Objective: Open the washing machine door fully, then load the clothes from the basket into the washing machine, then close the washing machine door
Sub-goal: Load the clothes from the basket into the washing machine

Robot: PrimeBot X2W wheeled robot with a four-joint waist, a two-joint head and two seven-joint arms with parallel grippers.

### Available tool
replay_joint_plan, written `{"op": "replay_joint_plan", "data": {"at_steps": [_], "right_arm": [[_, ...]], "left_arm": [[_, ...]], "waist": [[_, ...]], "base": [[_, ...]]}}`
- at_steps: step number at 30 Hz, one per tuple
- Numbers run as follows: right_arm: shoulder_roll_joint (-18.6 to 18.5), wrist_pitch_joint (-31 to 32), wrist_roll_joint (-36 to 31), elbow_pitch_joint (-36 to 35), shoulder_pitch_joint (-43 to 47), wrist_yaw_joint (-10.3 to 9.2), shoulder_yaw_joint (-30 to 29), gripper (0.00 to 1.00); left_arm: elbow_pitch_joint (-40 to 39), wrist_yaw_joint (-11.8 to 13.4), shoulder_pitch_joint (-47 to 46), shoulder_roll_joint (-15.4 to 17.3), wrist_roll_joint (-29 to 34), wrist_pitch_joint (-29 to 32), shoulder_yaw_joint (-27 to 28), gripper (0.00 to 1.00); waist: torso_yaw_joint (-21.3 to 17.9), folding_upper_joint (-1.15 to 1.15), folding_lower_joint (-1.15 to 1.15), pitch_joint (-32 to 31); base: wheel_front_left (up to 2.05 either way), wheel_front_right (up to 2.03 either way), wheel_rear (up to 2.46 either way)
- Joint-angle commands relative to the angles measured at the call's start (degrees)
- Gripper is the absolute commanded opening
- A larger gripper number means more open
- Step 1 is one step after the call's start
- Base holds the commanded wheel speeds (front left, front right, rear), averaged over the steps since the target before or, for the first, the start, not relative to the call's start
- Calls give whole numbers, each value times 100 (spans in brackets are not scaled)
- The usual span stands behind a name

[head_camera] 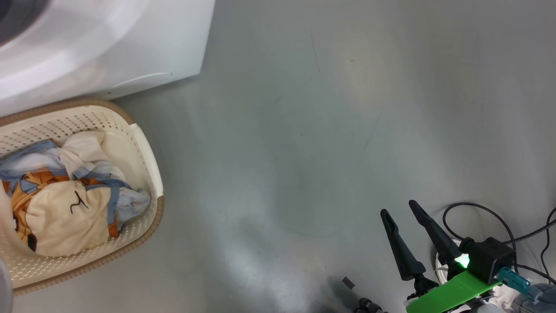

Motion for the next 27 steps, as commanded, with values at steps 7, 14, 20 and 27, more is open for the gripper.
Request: {"op": "replay_joint_plan", "data": {"at_steps": [7, 14, 20, 27], "right_arm": [[-104, -69, 57, -32, 113, 9, 145, 100], [-107, -69, 69, -21, 156, 9, 142, 100], [-105, -69, 72, -14, 197, 9, 143, 100], [-91, -69, 87, 30, 201, 9, 169, 100]], "left_arm": [[861, -14, -118, 335, 262, -29, -211, 0], [1705, 13, -371, 363, 406, -29, -446, 32], [2441, 181, -588, 356, 590, 24, -688, 100], [3006, 368, -812, 255, 679, 120, -873, 100]], "waist": [[15, 0, 0, -115], [44, 0, 0, -209], [83, 0, 0, -290], [137, 0, 0, -368]], "base": [[0, 0, 0], [0, 0, 0], [0, 0, 0], [0, 0, 0]]}}
